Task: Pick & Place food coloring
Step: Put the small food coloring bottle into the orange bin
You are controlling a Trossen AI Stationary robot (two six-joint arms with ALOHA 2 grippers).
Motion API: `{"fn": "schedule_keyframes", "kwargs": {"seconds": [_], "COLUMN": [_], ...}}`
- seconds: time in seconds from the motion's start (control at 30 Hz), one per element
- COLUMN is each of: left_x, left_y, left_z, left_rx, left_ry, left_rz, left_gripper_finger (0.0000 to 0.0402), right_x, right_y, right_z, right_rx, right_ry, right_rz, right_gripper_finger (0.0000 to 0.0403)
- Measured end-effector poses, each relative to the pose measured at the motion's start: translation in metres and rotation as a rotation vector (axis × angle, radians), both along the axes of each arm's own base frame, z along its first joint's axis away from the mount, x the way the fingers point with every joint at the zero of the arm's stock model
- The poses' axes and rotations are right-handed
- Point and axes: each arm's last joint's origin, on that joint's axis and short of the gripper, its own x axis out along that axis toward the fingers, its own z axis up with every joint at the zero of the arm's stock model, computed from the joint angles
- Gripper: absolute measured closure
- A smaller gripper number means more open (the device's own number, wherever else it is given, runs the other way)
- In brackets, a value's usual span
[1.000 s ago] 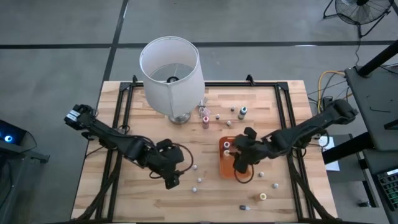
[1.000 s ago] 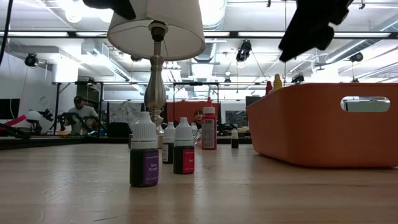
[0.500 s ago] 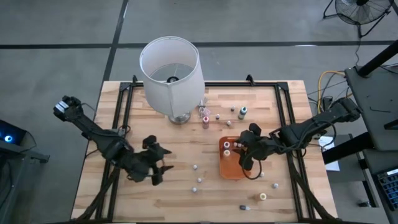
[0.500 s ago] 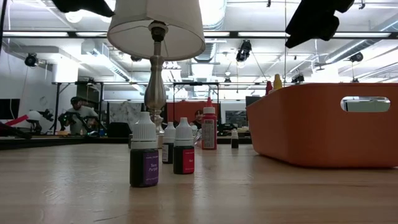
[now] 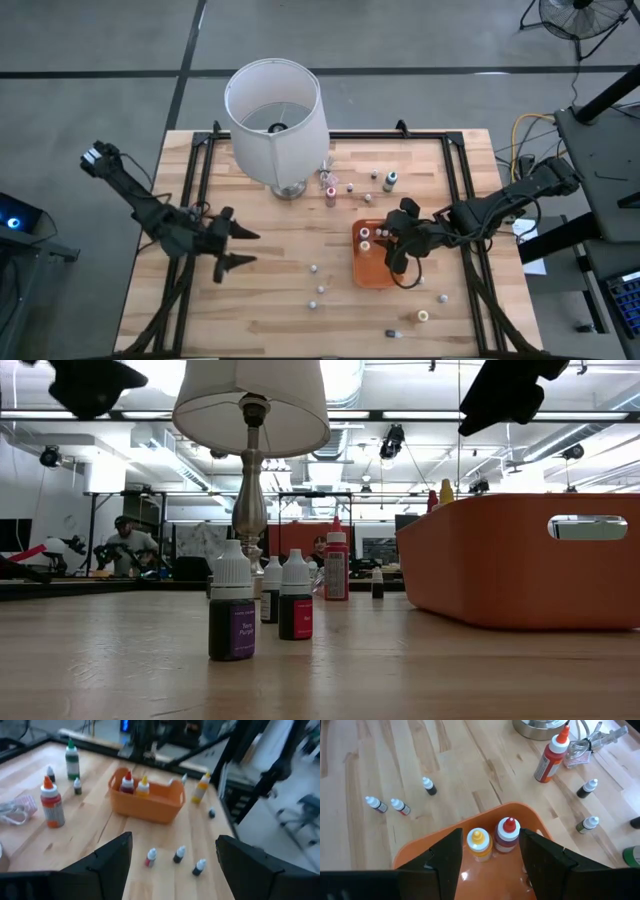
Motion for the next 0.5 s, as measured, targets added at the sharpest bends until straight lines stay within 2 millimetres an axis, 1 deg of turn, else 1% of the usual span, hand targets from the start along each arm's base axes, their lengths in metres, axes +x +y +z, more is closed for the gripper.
{"fn": "schedule_keyframes", "kwargs": {"seconds": [0.13, 0.27, 0.5], "left_x": [-0.016, -0.027, -0.039], "left_y": [0.017, 0.031, 0.048], "left_z": [-0.019, -0.035, -0.048], "left_rx": [-0.037, -0.056, -0.055], "left_ry": [-0.084, -0.134, -0.203], "left_rz": [0.015, 0.04, 0.091], "left_gripper_finger": [0.0143, 0.0143, 0.0143], "right_x": [0.0, 0.0, 0.001], "right_y": [0.0, 0.0, -0.002], "right_z": [0.0, 0.0, 0.0], "right_rx": [0.001, -0.001, -0.019], "right_ry": [-0.001, -0.004, -0.026], "right_rz": [-0.001, -0.012, -0.059], "right_gripper_finger": [0.0215, 0.0215, 0.0215]}}
